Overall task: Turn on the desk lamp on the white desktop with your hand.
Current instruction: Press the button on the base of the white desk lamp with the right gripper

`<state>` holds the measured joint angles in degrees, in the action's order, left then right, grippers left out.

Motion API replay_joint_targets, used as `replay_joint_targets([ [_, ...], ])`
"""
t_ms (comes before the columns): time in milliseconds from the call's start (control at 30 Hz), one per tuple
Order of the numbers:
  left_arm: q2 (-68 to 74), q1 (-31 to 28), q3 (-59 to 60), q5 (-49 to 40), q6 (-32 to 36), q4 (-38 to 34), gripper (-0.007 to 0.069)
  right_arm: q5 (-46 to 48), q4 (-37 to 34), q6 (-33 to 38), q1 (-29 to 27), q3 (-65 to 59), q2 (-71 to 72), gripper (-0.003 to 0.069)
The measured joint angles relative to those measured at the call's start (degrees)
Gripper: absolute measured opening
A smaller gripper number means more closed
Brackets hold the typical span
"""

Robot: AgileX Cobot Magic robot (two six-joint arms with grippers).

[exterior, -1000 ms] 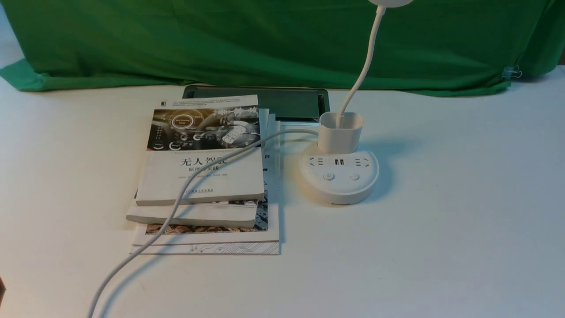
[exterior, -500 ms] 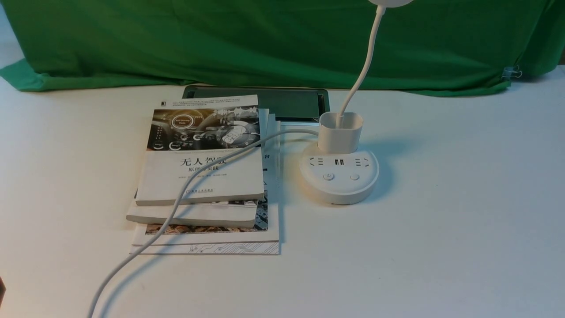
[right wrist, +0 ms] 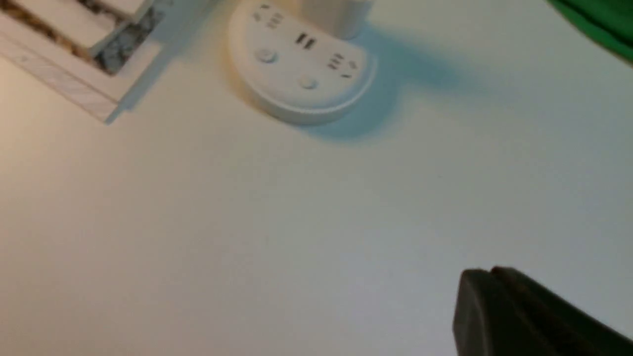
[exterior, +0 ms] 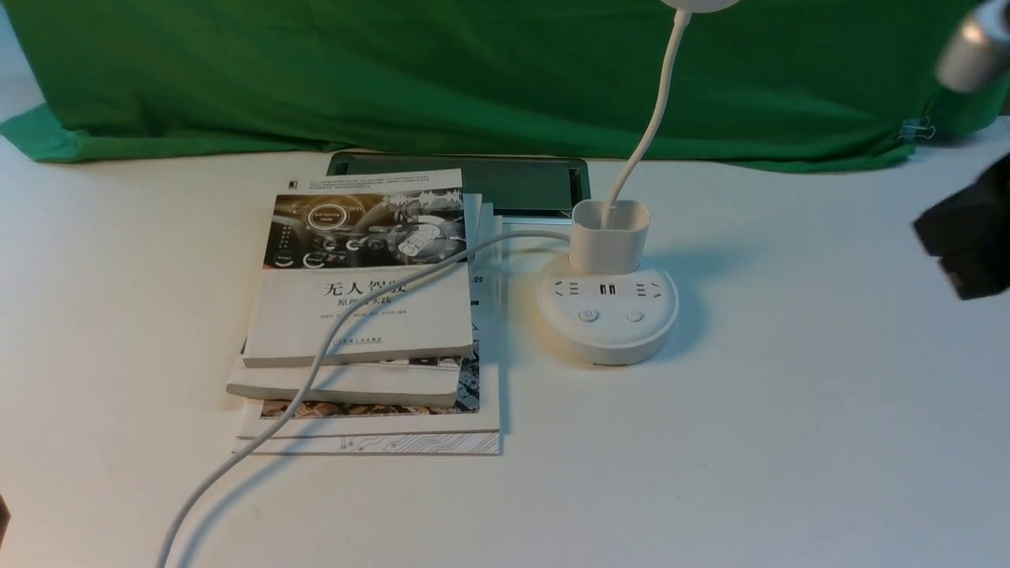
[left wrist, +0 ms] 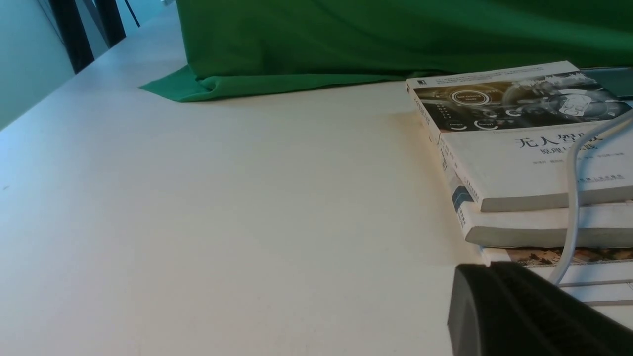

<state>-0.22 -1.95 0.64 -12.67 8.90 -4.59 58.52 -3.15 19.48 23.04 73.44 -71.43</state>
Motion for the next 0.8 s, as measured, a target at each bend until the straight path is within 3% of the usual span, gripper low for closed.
replay_joint_targets([
  [333,0.00,0.00,0.00,0.00,0.00,0.00,0.0021,-3.11,-0.09,1.06,3.22,7.99,-19.77,0.0027],
  [800,0.00,0.00,0.00,0.00,0.00,0.01,0.0021,-19.84,0.03,0.99,3.17,8.82,-36.76,0.0034],
])
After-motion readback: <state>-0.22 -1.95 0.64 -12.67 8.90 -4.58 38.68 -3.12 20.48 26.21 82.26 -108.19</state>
